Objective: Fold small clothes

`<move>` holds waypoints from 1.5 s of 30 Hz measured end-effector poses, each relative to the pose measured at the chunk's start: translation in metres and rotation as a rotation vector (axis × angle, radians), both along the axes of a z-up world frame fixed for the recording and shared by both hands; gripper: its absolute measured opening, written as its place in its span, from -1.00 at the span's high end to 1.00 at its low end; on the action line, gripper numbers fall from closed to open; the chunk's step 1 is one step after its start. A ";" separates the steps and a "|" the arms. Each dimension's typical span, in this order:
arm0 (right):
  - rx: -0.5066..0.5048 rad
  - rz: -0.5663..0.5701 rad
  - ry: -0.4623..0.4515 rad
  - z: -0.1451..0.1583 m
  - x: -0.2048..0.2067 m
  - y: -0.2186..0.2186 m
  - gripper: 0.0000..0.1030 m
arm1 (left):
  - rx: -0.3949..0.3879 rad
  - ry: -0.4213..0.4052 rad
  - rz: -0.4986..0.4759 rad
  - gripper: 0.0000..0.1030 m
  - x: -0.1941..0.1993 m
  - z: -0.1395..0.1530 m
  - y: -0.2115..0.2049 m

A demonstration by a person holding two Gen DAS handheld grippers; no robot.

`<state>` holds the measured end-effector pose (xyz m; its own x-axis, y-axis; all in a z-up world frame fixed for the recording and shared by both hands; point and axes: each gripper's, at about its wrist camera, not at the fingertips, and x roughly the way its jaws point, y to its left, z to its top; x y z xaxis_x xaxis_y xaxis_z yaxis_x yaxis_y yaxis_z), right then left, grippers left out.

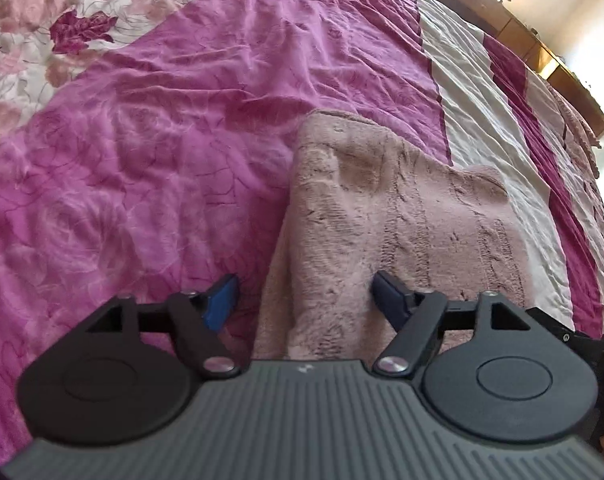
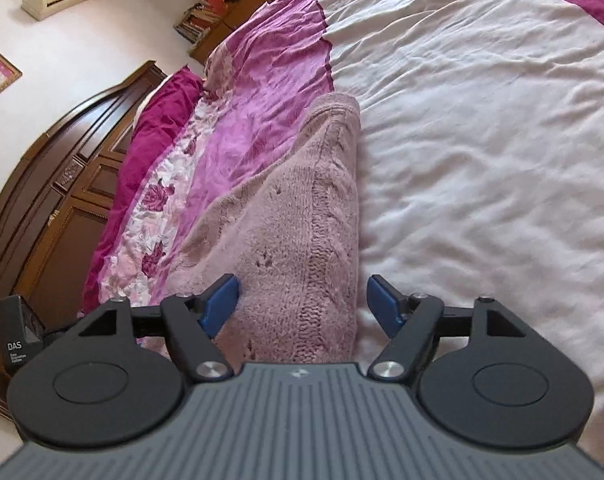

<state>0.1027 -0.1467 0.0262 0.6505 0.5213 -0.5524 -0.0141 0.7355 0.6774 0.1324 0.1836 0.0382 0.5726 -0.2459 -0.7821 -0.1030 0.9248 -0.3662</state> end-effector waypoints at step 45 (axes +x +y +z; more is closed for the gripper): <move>-0.019 0.129 -0.074 0.044 0.035 0.019 0.03 | -0.104 -0.132 -0.110 0.33 -0.005 0.031 -0.043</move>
<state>0.1381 -0.1281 0.0702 0.6180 0.5934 -0.5158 -0.1590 0.7368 0.6572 0.1272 0.1404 0.0691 0.6335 -0.3883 -0.6693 0.0513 0.8842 -0.4643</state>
